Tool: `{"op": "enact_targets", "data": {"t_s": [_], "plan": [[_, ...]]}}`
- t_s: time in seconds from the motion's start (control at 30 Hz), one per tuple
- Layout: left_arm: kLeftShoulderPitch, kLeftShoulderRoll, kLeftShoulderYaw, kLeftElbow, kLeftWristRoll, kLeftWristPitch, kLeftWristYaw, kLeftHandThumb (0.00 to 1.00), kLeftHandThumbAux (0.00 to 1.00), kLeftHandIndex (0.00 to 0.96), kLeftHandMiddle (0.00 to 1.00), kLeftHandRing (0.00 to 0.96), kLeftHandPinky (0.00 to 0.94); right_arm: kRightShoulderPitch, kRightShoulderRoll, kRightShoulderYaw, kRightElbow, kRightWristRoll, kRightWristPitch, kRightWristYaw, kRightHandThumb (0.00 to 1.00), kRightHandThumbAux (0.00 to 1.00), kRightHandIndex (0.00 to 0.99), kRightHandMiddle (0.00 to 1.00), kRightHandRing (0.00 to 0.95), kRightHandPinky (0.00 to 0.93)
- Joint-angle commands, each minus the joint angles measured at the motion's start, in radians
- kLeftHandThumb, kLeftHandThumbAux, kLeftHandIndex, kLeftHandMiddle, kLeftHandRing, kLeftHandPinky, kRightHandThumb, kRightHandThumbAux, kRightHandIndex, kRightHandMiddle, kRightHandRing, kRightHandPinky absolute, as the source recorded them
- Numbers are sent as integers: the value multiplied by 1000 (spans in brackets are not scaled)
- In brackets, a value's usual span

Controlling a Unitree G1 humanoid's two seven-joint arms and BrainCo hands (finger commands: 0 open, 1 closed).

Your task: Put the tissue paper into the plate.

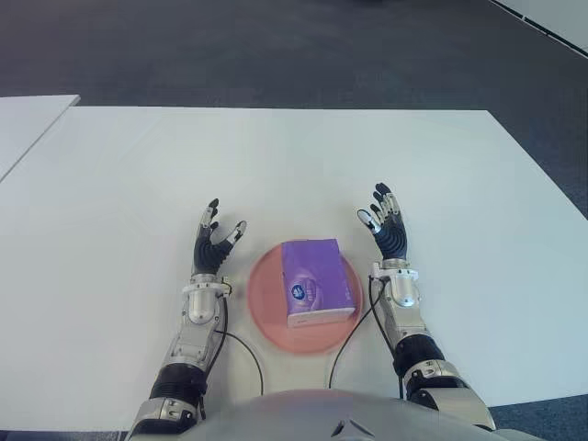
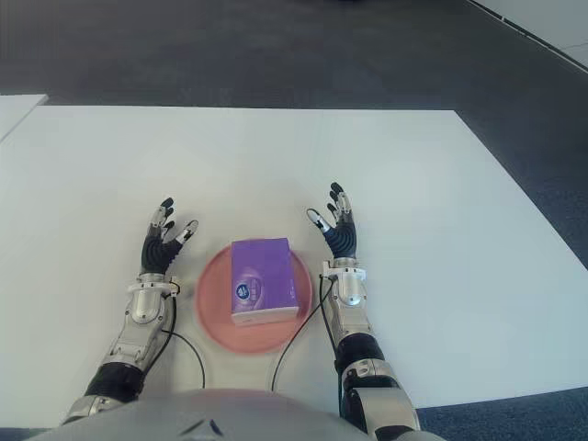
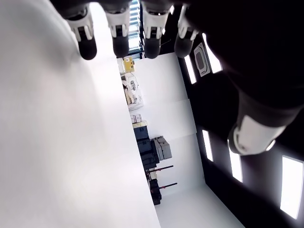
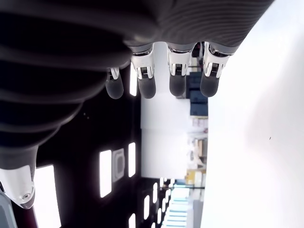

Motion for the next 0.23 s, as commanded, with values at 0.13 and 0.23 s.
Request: {"op": "enact_targets", "data": {"t_s": [0.13,0.23], "plan": [[28,-7,-6,14,-1,10,-8,0,600,0,0,0,0,135,27,26,43,-33,25,-3,46,528,0,0,0,0],[28,-8,-7,17,0,9,-7,0,600,0,0,0,0,136,24,29,42,-35,25,-2,42,528,0,0,0,0]]}}
